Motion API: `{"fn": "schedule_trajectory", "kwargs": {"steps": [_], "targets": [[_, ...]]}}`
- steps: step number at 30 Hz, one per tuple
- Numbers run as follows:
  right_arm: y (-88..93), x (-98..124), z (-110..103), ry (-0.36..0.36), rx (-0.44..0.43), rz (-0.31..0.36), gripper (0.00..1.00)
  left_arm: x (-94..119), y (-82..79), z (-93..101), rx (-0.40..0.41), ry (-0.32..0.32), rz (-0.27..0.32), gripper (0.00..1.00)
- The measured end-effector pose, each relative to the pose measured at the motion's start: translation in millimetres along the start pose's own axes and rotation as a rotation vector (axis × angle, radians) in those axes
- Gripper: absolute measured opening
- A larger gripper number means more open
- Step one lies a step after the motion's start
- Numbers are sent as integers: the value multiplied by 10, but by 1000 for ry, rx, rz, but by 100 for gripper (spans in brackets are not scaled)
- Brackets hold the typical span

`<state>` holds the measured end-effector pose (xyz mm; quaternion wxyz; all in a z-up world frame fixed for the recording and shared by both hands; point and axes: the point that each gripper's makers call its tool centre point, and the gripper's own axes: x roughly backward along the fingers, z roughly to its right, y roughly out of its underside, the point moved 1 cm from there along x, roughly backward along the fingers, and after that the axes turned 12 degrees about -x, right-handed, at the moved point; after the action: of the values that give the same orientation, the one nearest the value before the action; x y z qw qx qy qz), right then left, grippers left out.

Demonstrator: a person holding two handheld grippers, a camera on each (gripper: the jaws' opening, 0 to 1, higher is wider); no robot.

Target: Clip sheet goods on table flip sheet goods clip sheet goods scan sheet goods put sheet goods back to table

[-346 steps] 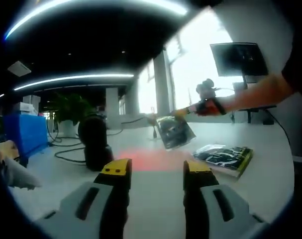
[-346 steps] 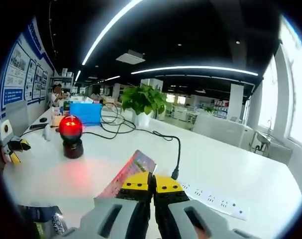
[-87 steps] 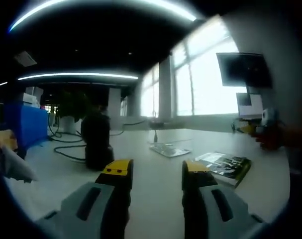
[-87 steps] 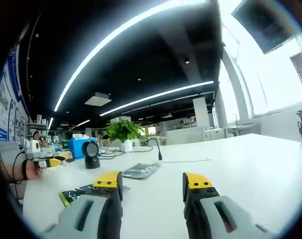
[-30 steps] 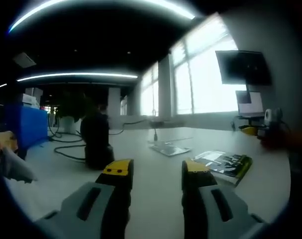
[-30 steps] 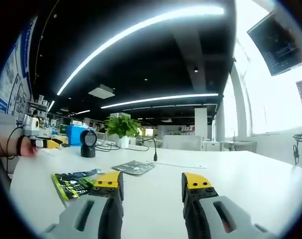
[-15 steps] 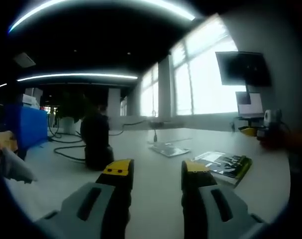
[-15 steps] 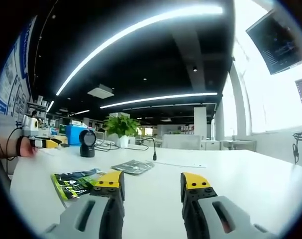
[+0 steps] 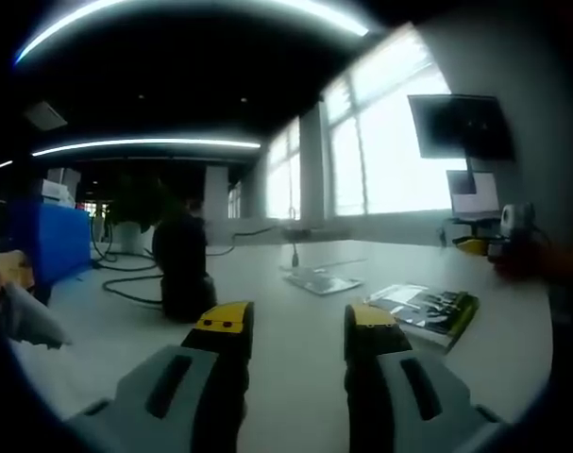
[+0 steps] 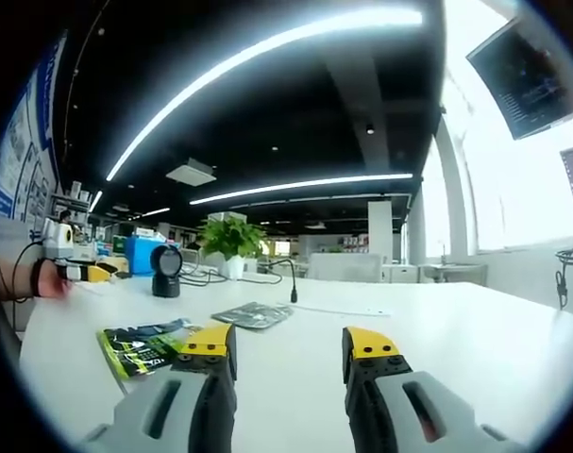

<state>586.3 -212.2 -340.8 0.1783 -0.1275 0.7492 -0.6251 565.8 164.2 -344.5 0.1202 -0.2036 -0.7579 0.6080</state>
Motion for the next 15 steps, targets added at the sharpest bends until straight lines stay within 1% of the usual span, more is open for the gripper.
{"fn": "schedule_trajectory", "kwargs": {"steps": [4, 9, 11, 15], "targets": [[-6, 3, -8, -2, -4, 4, 40, -3, 7, -14, -24, -1, -2, 31], [14, 0, -15, -2, 5, -6, 40, -8, 36, -47, -17, -7, -9, 32], [18, -1, -18, -1, 7, -8, 40, -9, 25, -55, -24, -6, -2, 32], [19, 0, -18, -1, 4, -8, 39, -6, -16, -35, -75, 3, 19, 32]]}}
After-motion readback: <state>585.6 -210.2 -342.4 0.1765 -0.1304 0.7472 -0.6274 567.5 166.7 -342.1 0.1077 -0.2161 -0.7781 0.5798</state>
